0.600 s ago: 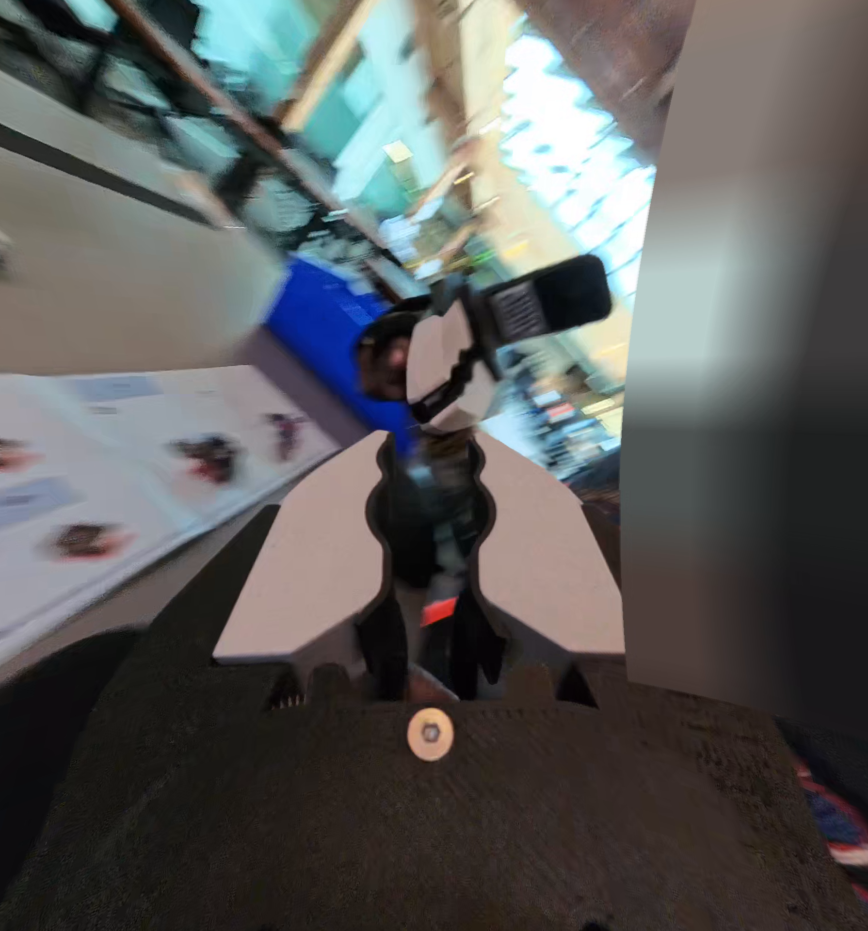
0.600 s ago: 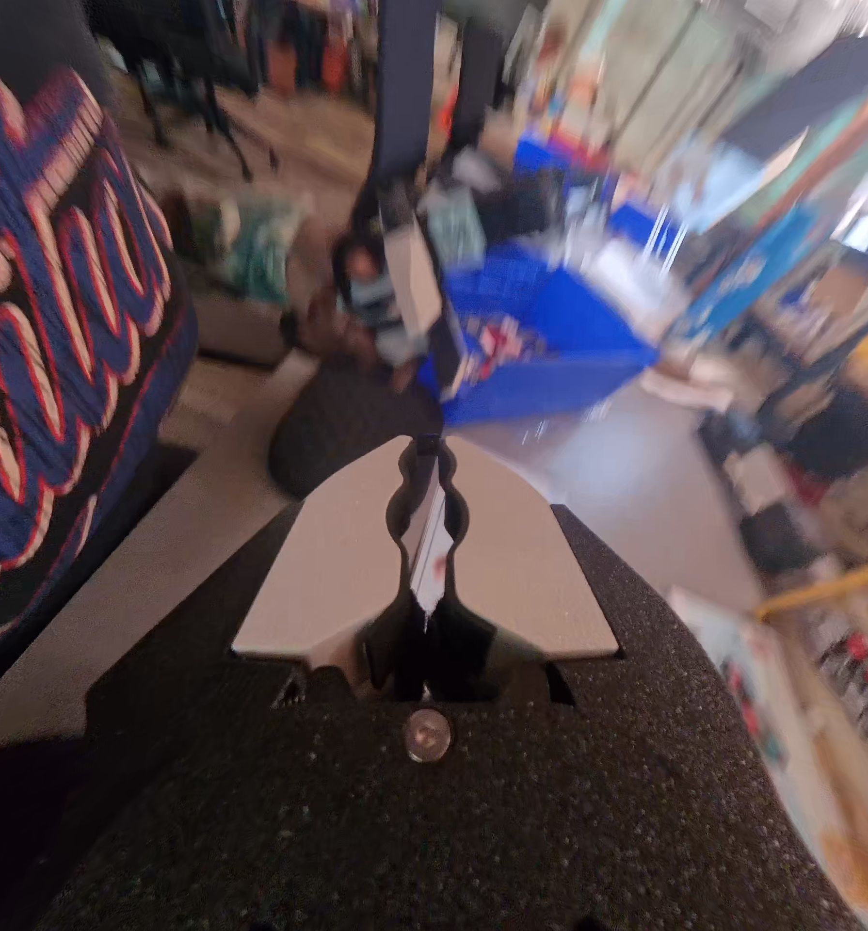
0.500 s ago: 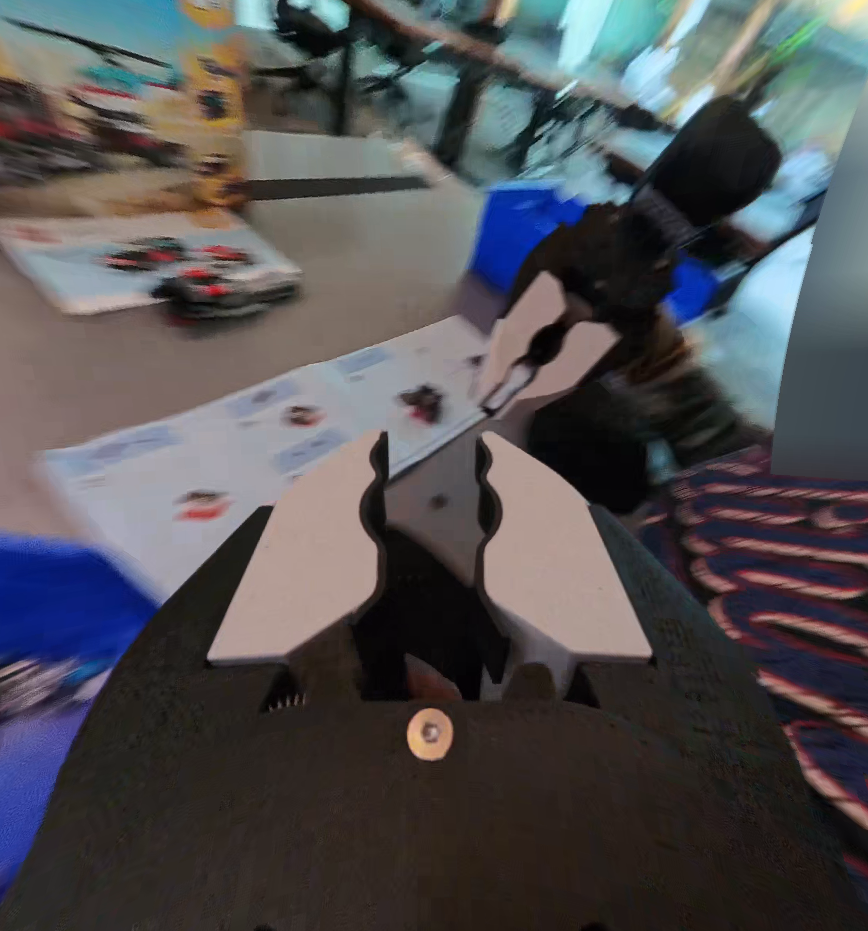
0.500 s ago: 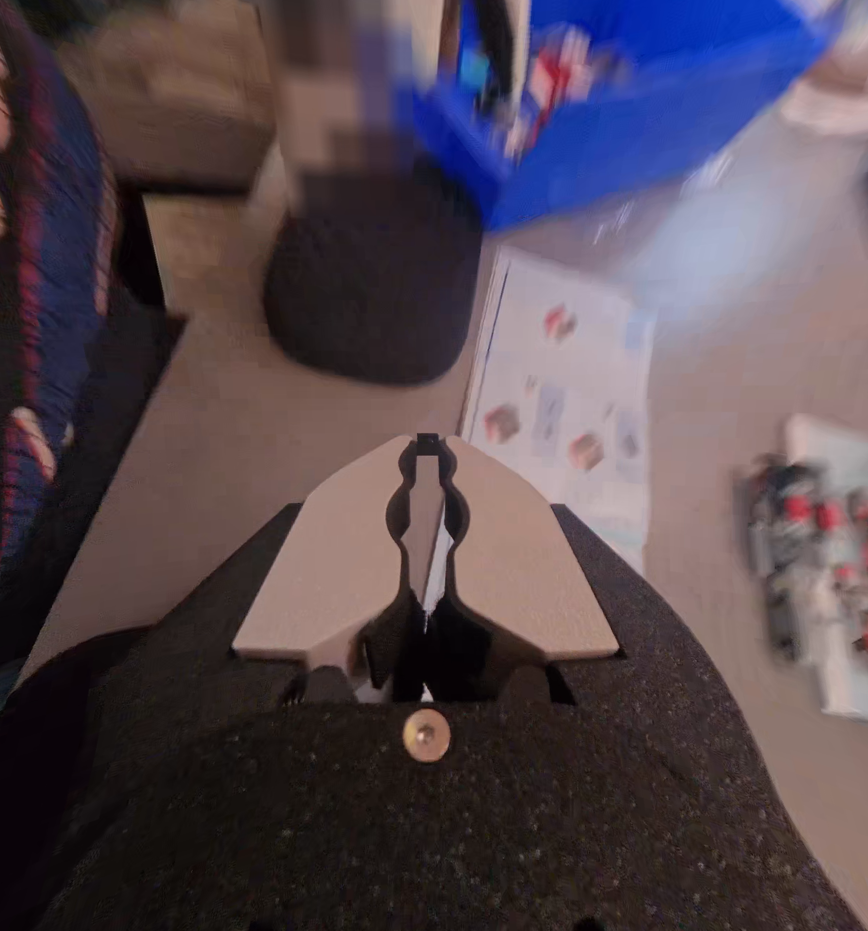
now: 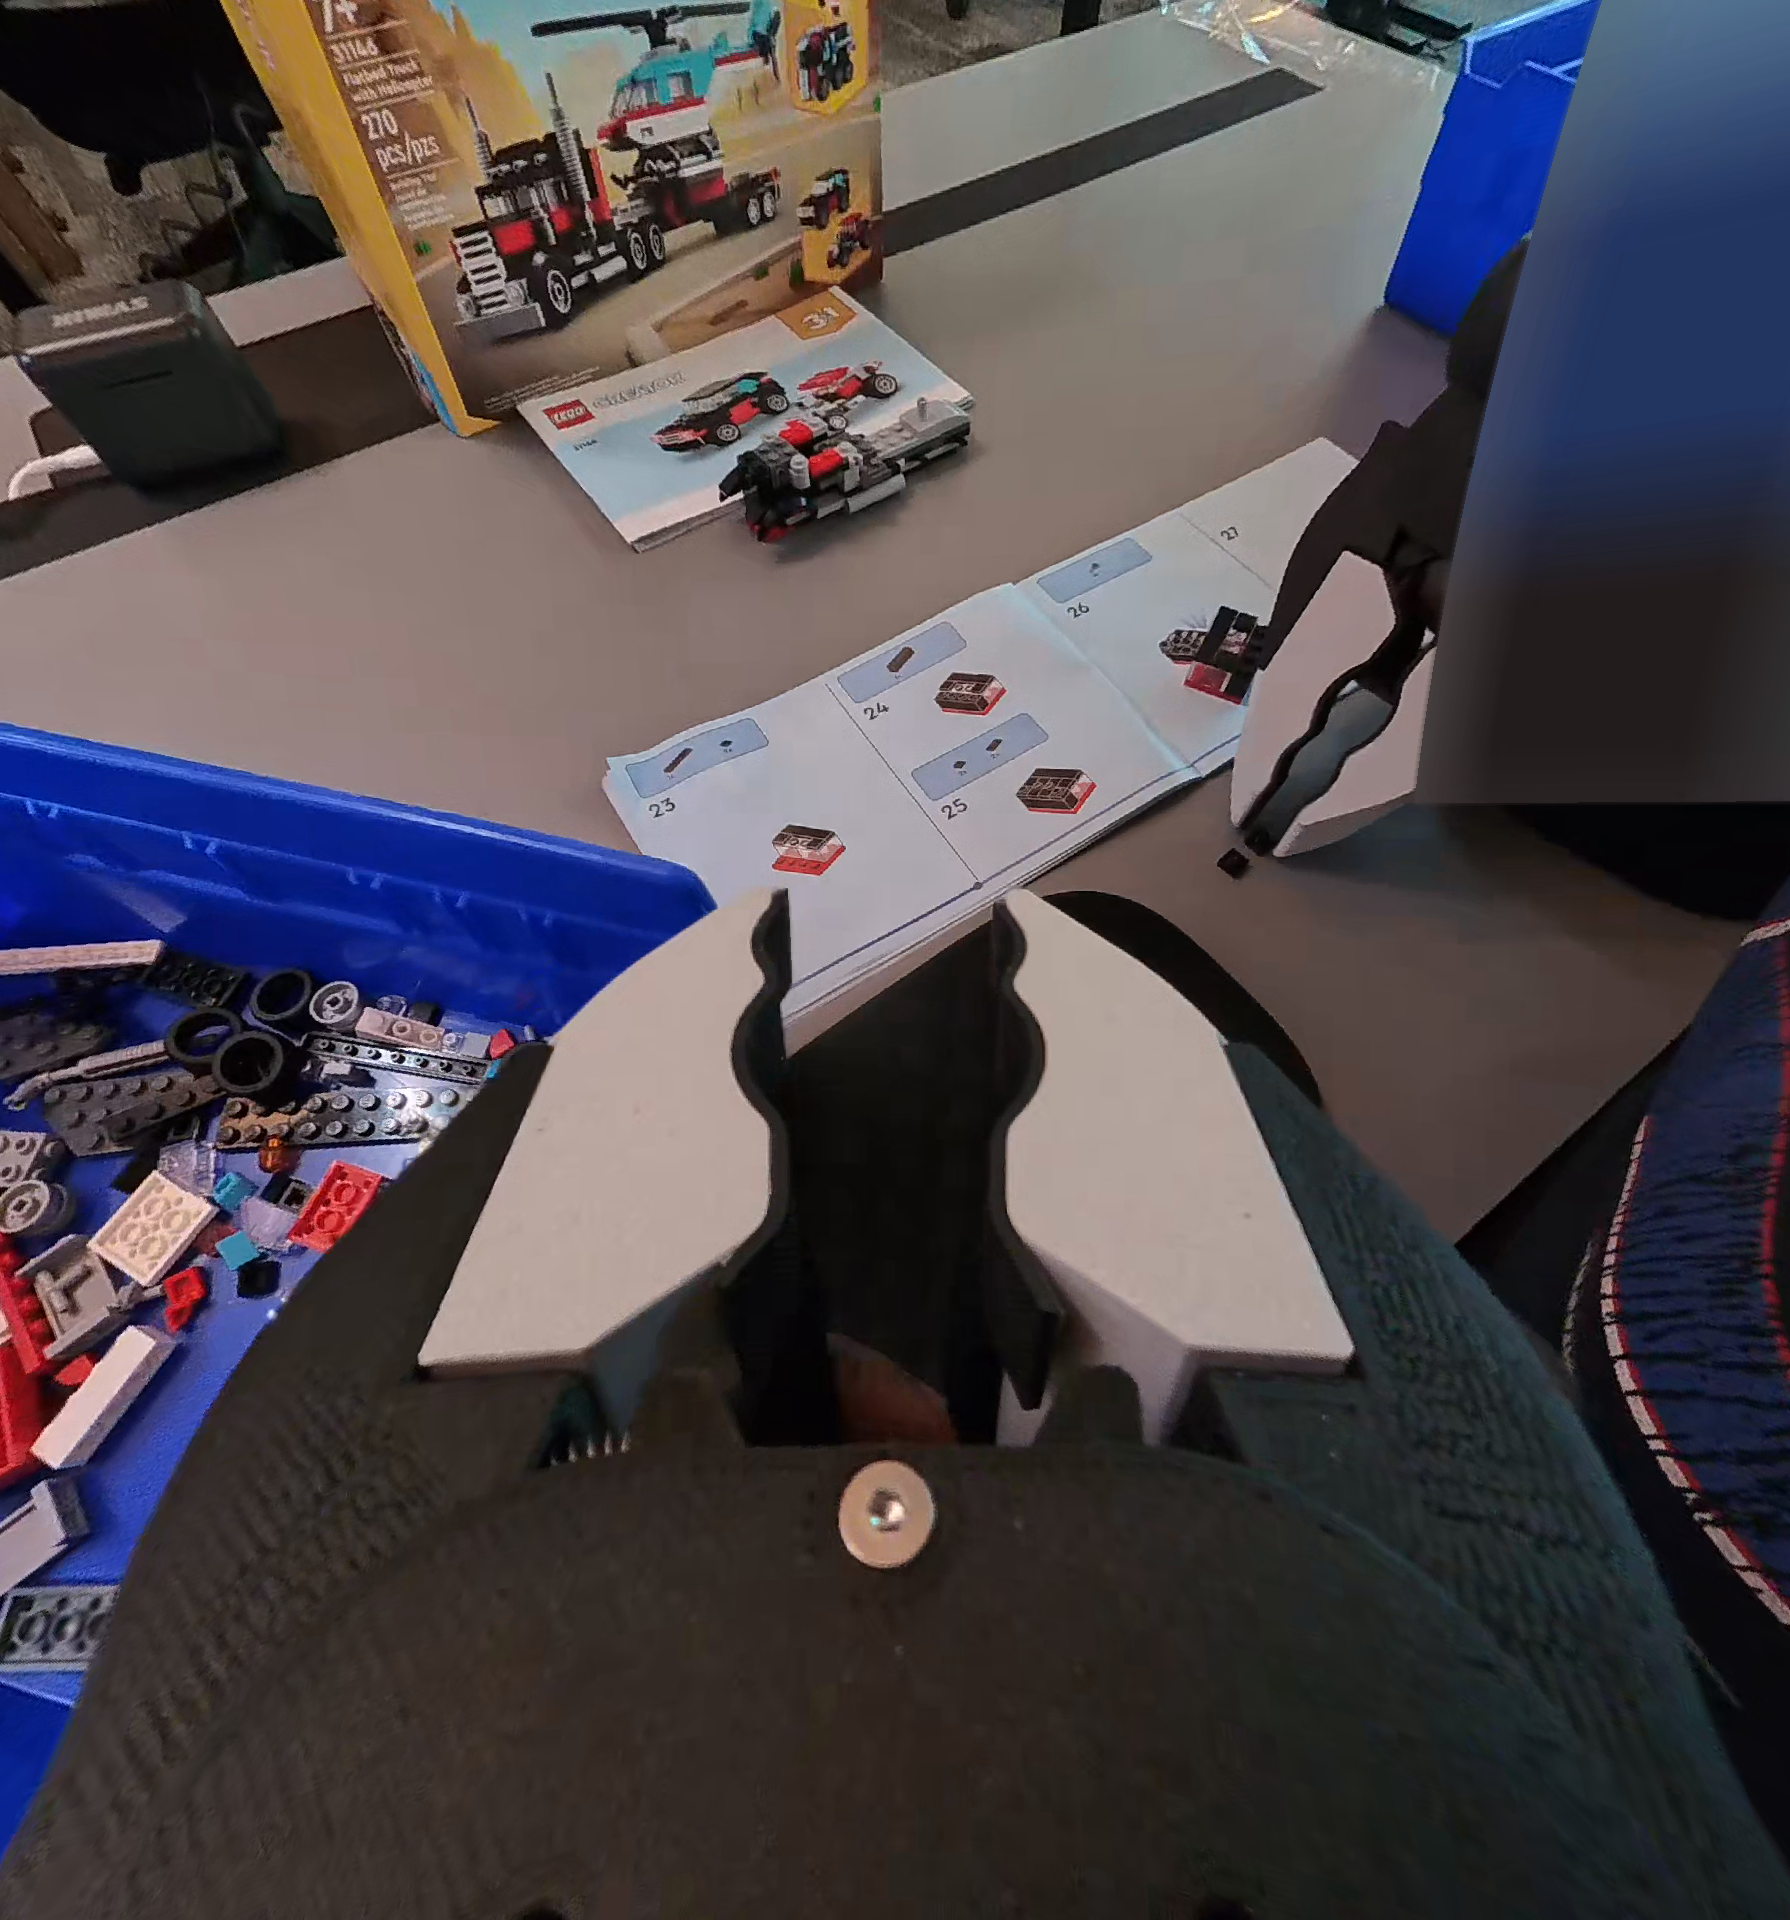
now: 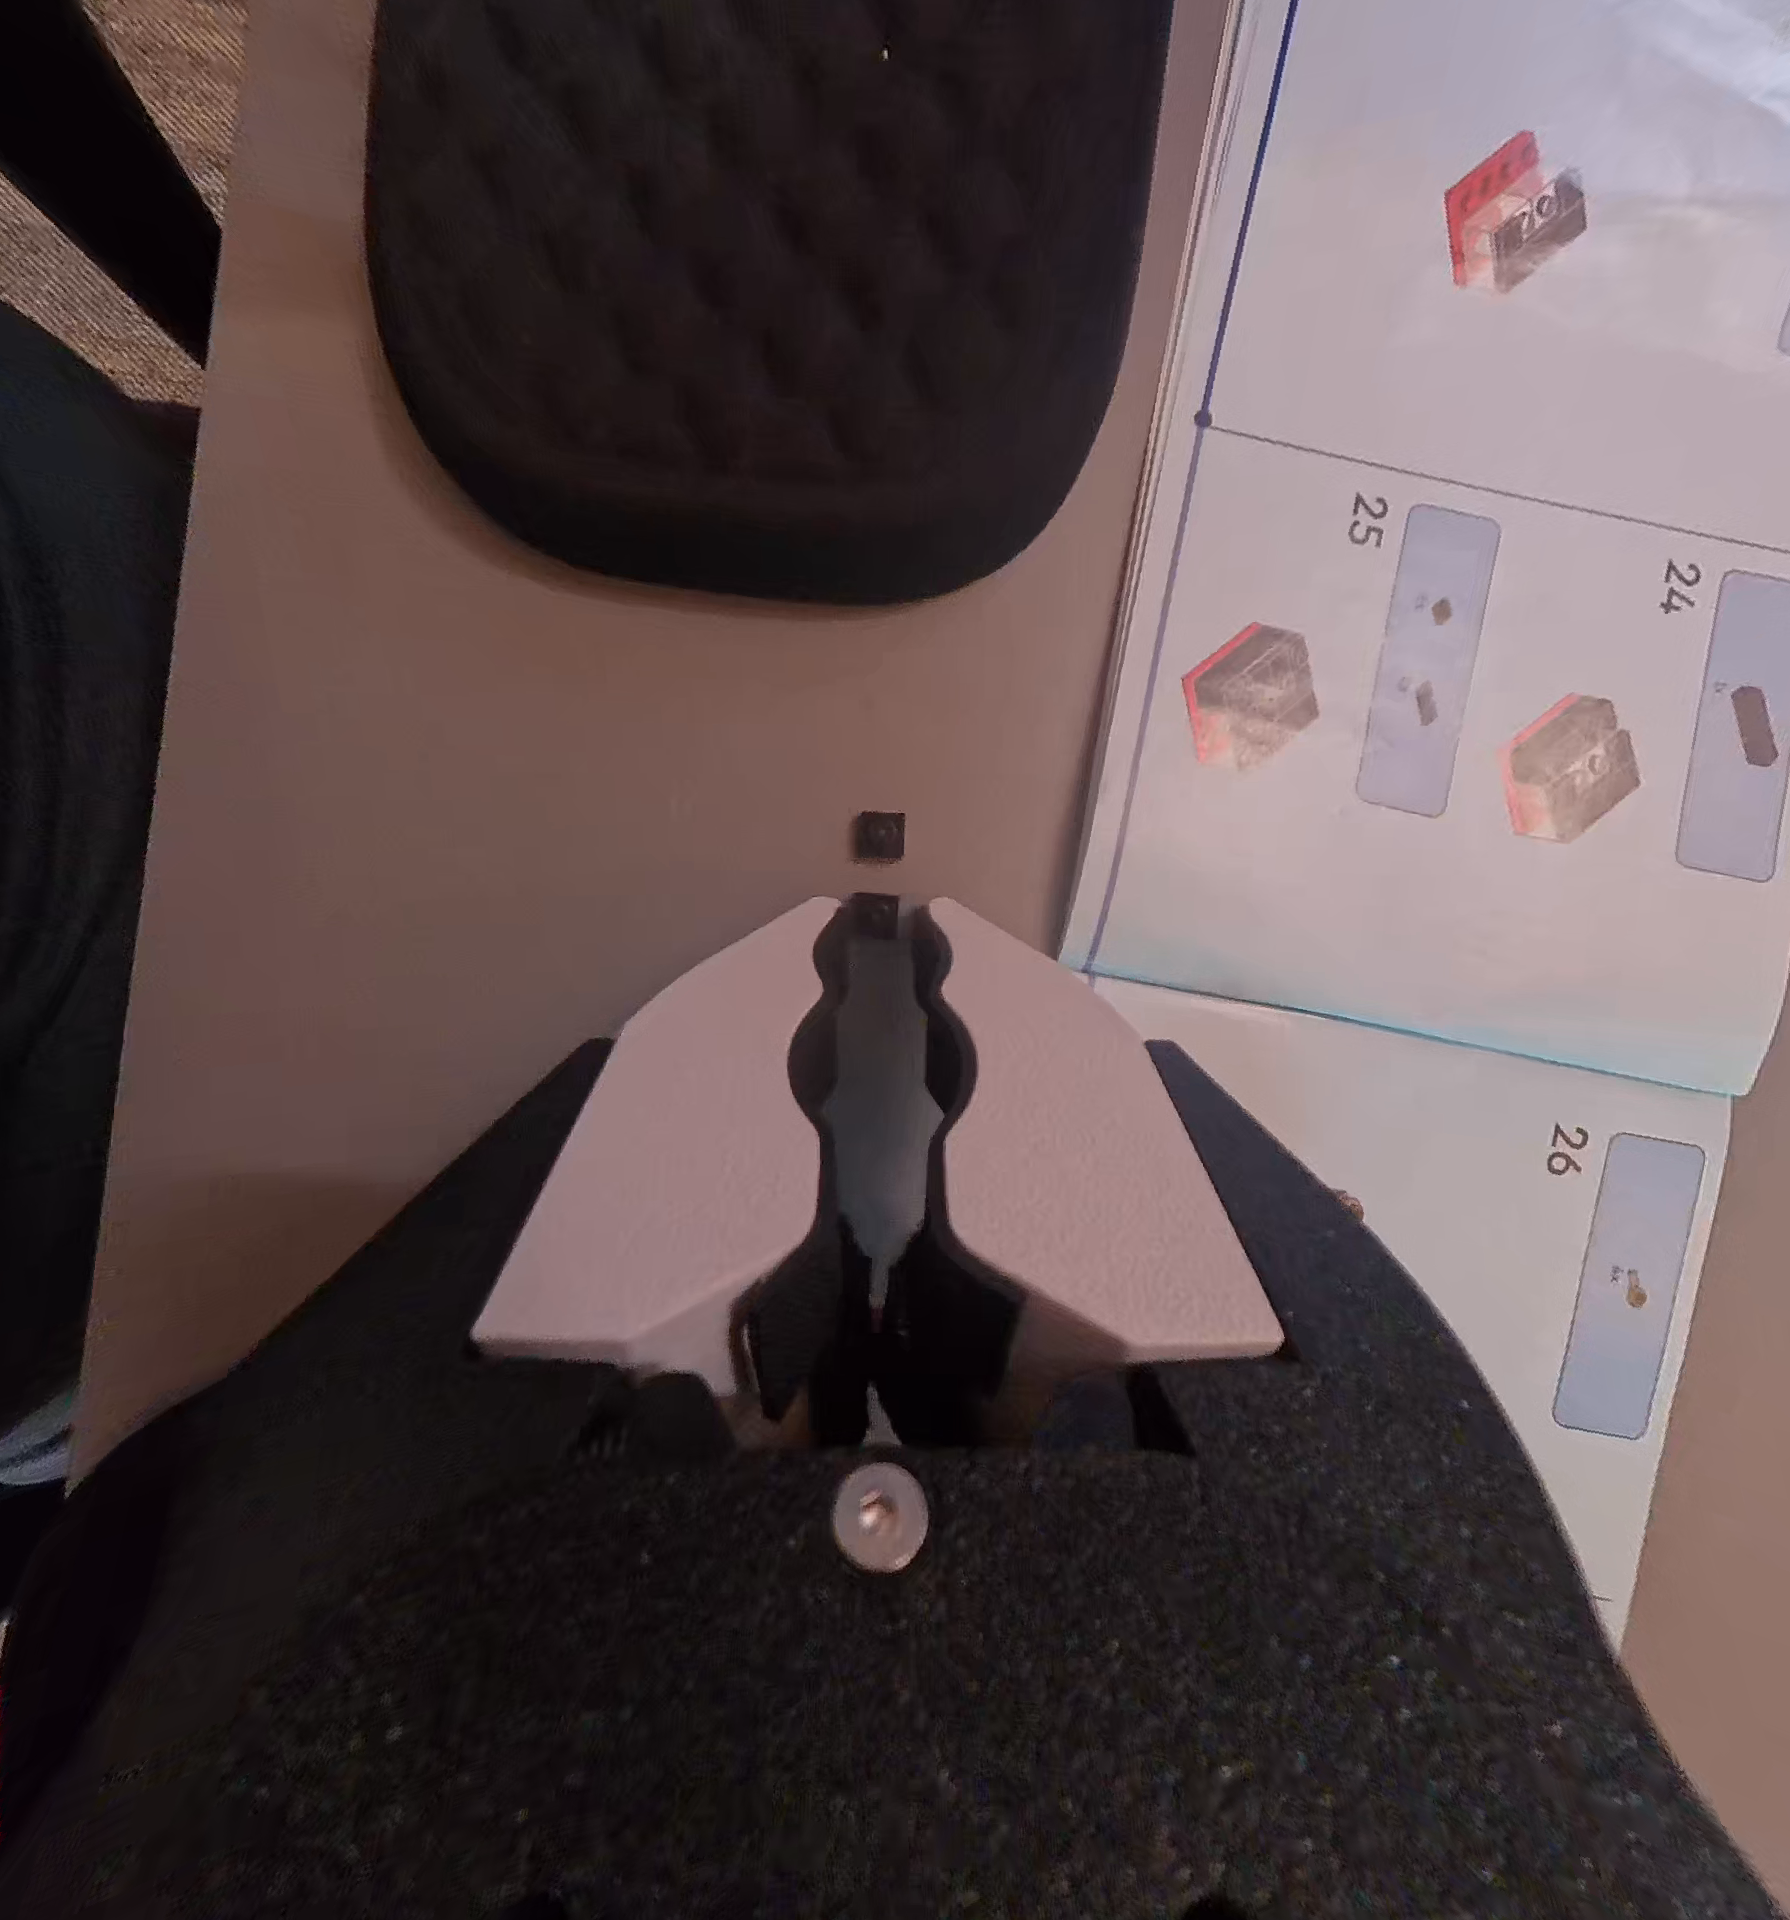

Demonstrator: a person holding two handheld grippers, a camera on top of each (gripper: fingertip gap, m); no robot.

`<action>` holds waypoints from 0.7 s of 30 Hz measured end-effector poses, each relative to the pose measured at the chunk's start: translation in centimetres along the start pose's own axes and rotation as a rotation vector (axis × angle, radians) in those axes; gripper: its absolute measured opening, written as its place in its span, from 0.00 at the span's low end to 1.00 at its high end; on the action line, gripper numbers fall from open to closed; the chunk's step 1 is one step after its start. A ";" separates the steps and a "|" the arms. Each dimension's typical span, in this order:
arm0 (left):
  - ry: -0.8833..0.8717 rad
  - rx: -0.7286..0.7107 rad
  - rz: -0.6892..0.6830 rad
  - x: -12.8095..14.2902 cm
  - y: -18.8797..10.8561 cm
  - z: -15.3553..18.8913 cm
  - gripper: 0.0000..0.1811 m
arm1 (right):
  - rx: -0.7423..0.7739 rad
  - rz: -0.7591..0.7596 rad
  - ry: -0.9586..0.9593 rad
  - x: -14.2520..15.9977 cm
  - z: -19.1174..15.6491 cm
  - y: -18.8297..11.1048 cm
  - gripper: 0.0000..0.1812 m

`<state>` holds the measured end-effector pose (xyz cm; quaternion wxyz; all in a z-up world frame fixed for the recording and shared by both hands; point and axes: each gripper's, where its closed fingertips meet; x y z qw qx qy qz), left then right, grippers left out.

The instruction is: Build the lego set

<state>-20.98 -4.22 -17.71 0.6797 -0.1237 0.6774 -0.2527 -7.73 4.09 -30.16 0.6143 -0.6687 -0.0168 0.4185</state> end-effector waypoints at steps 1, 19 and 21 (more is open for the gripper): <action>0.003 -0.004 0.005 -0.1 -0.1 -0.1 0.20 | 0.000 -0.001 0.010 0.1 0.1 0.1 0.07; 0.005 -0.104 -0.088 2.0 -1.8 -3.4 0.20 | 0.390 0.763 0.158 -3.3 7.8 -10.1 0.29; 0.006 -0.099 -0.103 2.3 -1.7 -3.6 0.20 | 0.416 0.814 0.217 -2.5 8.6 -10.5 0.30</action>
Point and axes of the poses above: each gripper's, where its closed fingertips meet, y out along the fingers, x out of its underside, z = x × y across the jaws, and after that the axes turned 7 degrees about x, right-handed
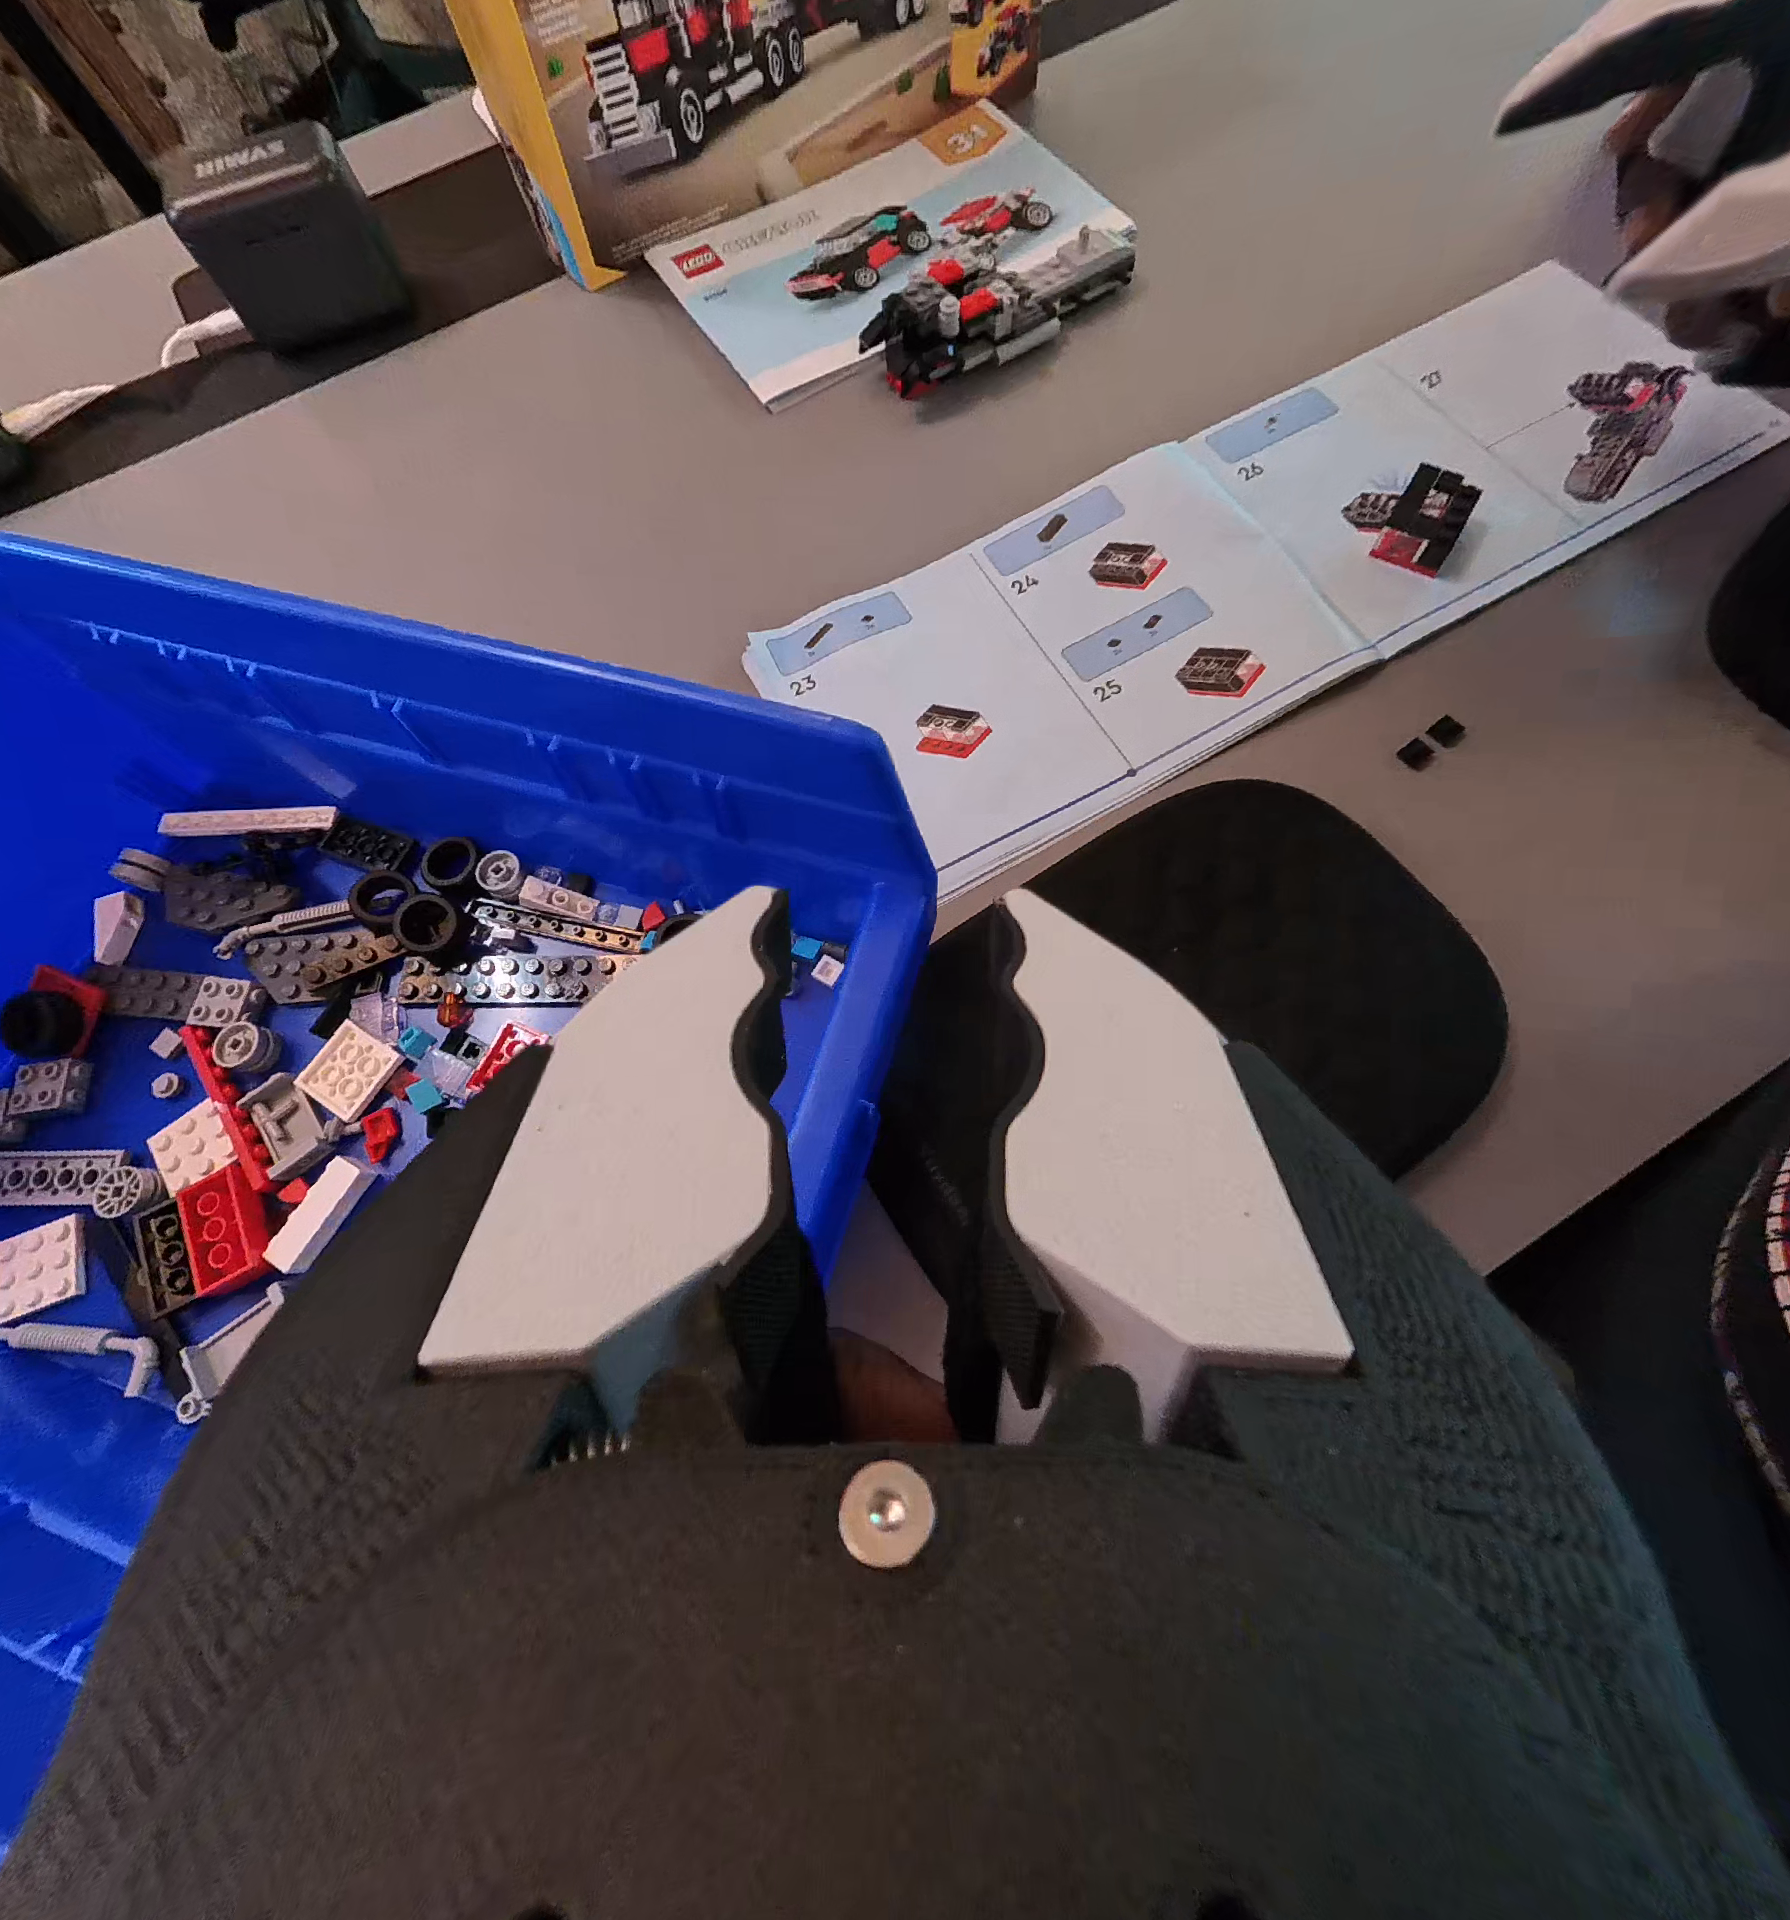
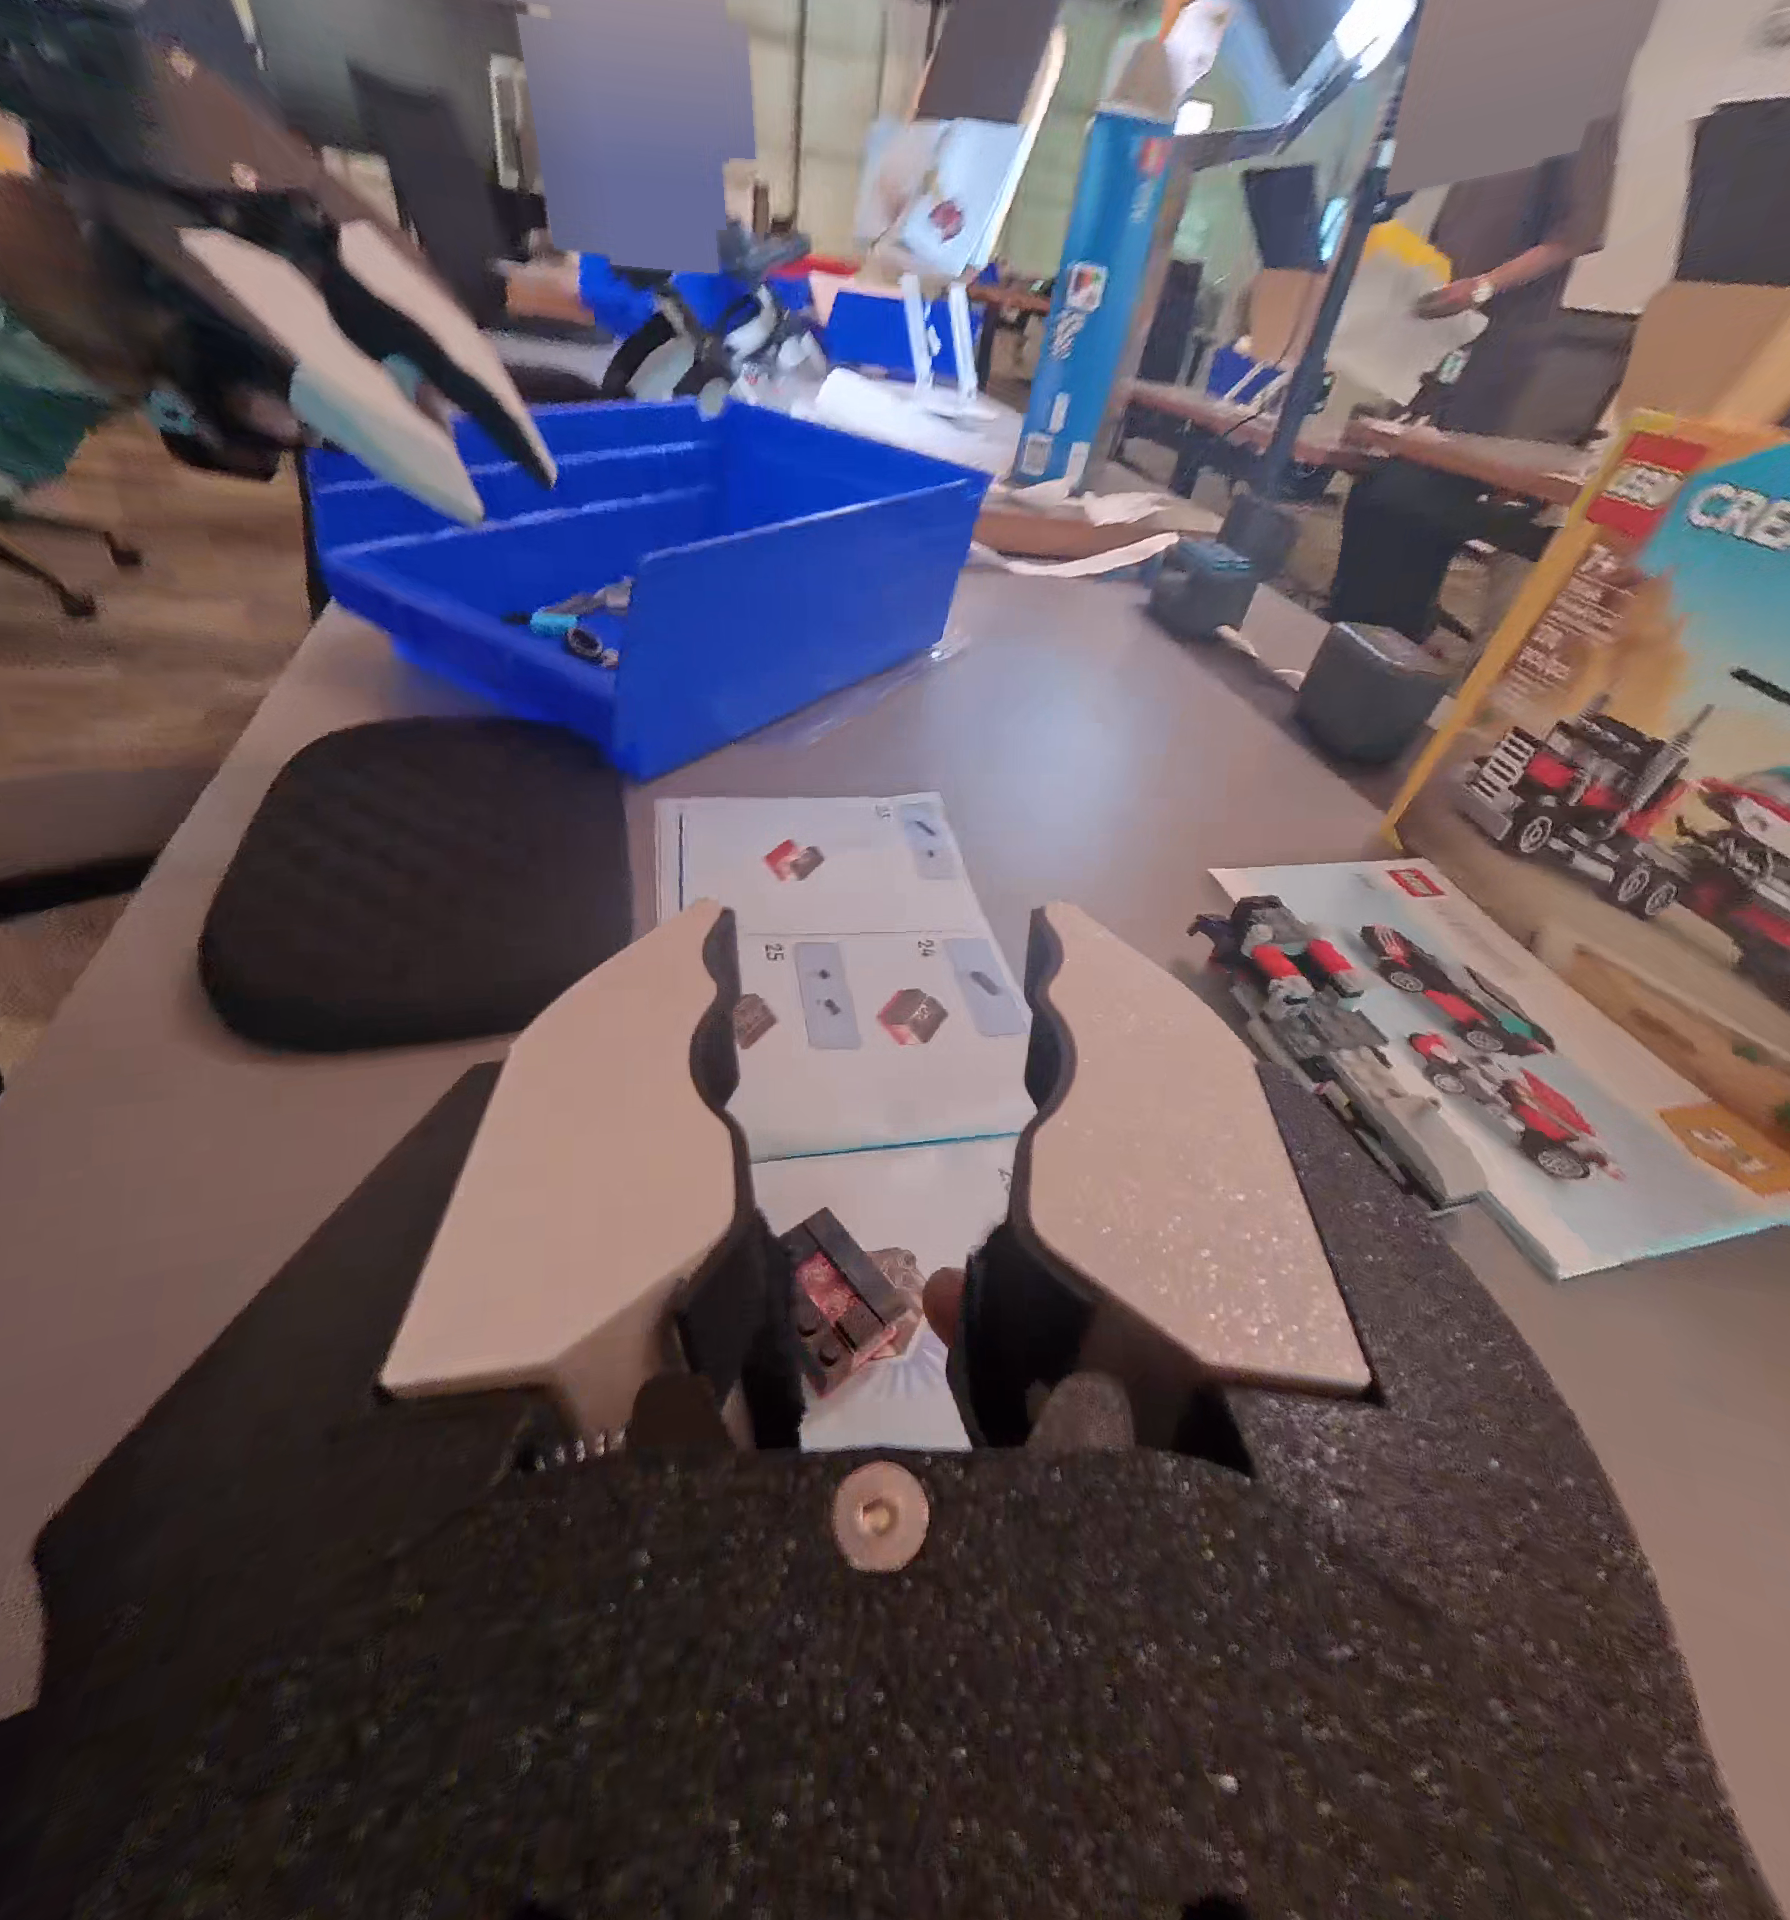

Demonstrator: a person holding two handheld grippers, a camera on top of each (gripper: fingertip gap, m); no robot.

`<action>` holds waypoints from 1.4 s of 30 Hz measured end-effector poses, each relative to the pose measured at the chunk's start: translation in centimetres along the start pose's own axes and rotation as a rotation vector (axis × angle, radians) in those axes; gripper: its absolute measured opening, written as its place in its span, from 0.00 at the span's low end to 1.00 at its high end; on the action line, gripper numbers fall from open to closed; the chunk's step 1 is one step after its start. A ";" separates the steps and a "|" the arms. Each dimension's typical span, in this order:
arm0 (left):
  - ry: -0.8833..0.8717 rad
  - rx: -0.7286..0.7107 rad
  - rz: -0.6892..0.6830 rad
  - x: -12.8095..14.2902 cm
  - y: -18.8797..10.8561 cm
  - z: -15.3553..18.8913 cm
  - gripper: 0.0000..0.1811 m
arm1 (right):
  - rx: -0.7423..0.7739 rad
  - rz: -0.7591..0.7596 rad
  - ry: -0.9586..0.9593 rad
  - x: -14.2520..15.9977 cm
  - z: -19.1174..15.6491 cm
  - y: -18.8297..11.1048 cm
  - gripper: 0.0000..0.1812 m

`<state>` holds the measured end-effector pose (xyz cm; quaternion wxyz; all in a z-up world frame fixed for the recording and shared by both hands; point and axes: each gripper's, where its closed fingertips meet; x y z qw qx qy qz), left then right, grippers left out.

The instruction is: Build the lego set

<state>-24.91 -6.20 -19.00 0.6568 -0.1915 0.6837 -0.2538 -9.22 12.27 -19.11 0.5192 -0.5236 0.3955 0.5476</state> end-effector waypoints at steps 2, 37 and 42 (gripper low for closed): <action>0.003 0.010 -0.005 0.1 0.1 0.0 0.20 | -0.035 0.061 0.093 -0.2 -0.2 -0.1 0.30; -0.125 -0.139 -0.162 5.4 -5.9 -4.2 0.29 | -0.078 -0.057 0.131 3.0 -0.4 0.8 0.29; -0.086 -0.052 -0.128 4.9 -6.4 -2.7 0.32 | -0.072 -0.071 0.135 3.3 -0.2 0.8 0.29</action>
Point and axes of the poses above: each gripper's, where its closed fingertips meet, y out along the fingers, x out of its underside, z = x × y across the jaws, and after that the axes turned 7 degrees about x, right-handed
